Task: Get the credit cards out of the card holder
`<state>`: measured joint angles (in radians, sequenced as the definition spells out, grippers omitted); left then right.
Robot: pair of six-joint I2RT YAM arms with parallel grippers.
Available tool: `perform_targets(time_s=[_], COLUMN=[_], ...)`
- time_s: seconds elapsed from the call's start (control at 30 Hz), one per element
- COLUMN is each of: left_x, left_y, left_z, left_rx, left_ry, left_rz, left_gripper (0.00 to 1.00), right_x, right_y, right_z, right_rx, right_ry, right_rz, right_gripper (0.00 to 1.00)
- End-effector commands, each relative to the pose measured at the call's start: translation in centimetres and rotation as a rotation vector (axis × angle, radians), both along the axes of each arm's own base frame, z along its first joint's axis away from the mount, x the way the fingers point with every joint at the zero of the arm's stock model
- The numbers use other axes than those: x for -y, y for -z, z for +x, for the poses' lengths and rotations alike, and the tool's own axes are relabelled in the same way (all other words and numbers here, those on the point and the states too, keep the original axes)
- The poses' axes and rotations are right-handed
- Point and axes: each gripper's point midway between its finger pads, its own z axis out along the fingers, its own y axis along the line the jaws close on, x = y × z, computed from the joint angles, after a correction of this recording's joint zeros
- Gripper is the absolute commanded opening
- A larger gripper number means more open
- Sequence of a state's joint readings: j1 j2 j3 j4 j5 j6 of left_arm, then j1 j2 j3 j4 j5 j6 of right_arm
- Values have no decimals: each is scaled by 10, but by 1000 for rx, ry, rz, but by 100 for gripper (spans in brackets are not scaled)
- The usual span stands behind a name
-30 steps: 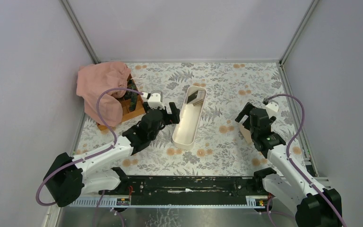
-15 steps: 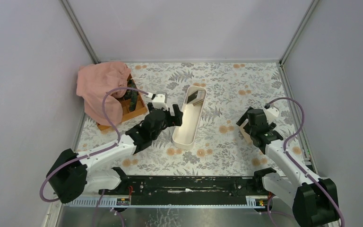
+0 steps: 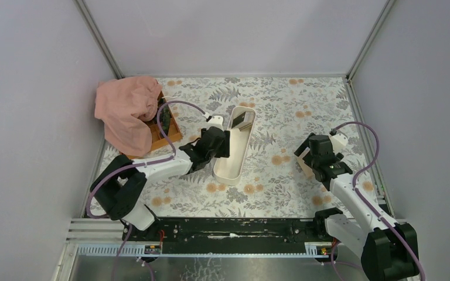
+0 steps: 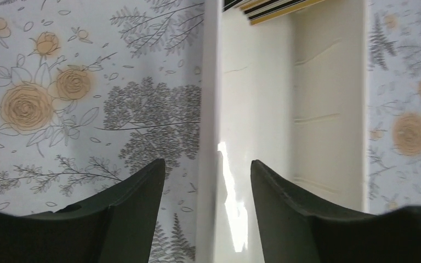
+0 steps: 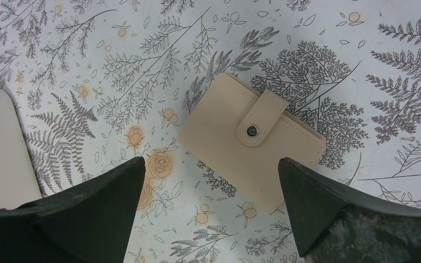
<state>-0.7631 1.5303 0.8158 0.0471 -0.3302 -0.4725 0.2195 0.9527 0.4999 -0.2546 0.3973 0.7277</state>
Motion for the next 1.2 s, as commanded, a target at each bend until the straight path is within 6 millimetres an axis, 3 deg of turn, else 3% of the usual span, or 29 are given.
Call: perform_targets(time_s=[0.0,0.13,0.53,0.8,0.93,1.07,1.17], left_x=[-13,-24,-55,-72,-85,-113,-126], left_y=[15,24,15,10,13,12,13], left_z=[9,15,52,68,69,73,73], left_rx=[-78,-101,-83,-68,-59,-37,-35], left_ry=[-65,-105,-219,-279,-305,-368,-393], left_rz=[-3,-4,41,34,69,113,127], left_gripper=[60,51,34,1,3,6,20], right_x=[-2,-4,-7,-4,-3,-4,-5], right_y=[-7,-5,1,-1,-1,-2,-3], right_z=[7,8,15,14,13,12,13], right_rx=[36,37,23,34,33,36,37], right_ry=[3,-9,-14,-3,-4,-6,-11], right_rz=[21,24,31,23,25,27,30], right_gripper=[99,99,99,99,99,99,99])
